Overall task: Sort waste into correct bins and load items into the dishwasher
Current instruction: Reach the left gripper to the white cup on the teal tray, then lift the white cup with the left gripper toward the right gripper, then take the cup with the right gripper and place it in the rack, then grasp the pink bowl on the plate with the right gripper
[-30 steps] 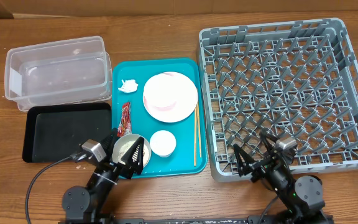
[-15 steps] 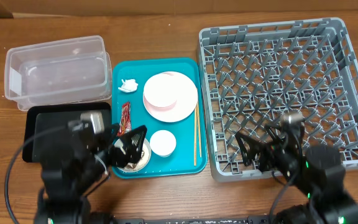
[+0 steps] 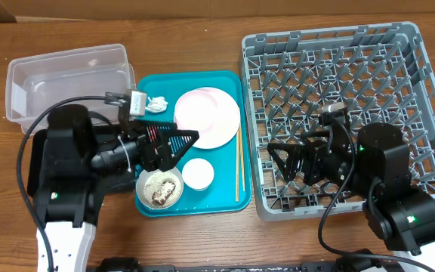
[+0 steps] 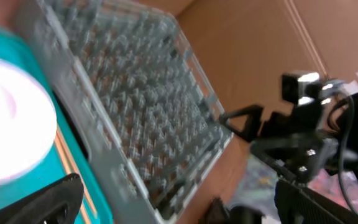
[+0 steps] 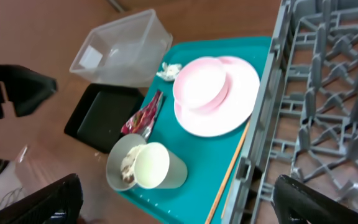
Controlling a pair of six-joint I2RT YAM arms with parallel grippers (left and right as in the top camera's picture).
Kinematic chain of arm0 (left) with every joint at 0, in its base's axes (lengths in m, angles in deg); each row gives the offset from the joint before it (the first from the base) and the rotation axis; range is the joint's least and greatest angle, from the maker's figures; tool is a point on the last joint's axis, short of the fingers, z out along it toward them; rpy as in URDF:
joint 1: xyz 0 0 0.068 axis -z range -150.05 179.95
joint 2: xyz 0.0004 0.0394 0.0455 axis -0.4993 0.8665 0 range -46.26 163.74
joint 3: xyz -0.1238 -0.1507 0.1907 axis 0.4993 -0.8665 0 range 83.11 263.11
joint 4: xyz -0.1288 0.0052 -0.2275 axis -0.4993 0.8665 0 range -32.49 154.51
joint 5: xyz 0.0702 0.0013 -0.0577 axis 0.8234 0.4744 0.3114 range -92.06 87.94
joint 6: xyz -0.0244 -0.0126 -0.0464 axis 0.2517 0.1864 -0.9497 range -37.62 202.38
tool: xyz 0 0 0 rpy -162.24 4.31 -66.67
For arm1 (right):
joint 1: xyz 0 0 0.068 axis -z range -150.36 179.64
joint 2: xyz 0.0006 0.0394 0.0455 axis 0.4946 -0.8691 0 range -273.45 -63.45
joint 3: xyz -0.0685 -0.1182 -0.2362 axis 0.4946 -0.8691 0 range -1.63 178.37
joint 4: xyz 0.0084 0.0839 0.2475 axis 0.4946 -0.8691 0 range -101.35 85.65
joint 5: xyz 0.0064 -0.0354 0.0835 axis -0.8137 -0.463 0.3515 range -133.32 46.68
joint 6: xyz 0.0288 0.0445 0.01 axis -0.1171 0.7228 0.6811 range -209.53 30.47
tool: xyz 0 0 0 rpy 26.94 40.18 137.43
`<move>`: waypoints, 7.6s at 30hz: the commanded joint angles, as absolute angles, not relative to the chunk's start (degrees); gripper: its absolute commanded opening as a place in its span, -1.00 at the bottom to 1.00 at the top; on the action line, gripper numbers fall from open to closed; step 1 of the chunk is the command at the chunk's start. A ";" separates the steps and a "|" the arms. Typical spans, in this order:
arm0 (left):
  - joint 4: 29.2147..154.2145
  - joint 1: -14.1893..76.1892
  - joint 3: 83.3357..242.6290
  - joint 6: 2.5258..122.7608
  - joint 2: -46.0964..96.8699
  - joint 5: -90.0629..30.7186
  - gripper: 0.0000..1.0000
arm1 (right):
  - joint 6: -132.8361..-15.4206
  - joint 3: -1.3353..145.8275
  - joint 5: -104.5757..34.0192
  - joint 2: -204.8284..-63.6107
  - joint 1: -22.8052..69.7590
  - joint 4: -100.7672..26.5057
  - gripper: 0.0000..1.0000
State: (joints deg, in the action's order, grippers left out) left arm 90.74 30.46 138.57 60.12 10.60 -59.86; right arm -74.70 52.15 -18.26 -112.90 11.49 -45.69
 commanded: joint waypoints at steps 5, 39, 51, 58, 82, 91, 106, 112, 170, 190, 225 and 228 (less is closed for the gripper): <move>106.70 48.32 139.64 63.11 10.69 -26.90 1.00 | -66.37 54.57 -33.78 -112.77 11.40 -52.83 1.00; 105.50 55.86 139.57 63.73 36.89 1.50 -0.14 | -59.24 54.75 -35.53 -120.13 16.87 -56.14 1.00; 104.47 55.91 139.46 64.40 36.89 -0.27 -0.19 | -59.27 54.75 -35.55 -121.01 16.87 -57.67 1.00; 105.50 55.91 139.42 64.40 36.92 -1.87 -0.29 | -59.27 54.75 -35.55 -121.01 16.87 -58.15 1.00; 103.20 55.91 137.78 64.36 40.50 -3.42 -0.92 | -59.29 54.75 -35.60 -121.01 16.87 -58.28 1.00; 115.94 49.92 152.86 67.33 35.65 -21.19 -0.92 | -60.23 54.75 -29.39 -120.94 16.87 -55.61 0.99; 105.30 42.66 156.93 71.86 33.48 -77.17 -0.92 | -68.55 54.75 18.63 -120.57 16.87 -27.13 0.79; 99.51 42.68 156.93 68.42 33.48 -78.96 -0.92 | -68.73 54.75 26.30 -120.57 16.84 -25.01 0.79; 106.48 44.98 156.93 66.96 33.51 -42.72 1.00 | -67.09 54.75 -31.05 -121.66 37.02 -76.05 0.06; 107.22 44.98 156.93 67.00 33.51 -41.80 1.00 | -66.87 67.23 -32.14 -131.00 22.29 -71.83 0.64; 113.50 44.50 156.88 56.62 40.50 1.87 0.82 | -62.76 70.03 -34.68 -144.42 -3.44 -51.41 0.44; 115.53 44.04 158.15 56.62 39.39 0.16 0.82 | -63.44 70.03 -34.70 -148.59 -4.07 -48.20 0.39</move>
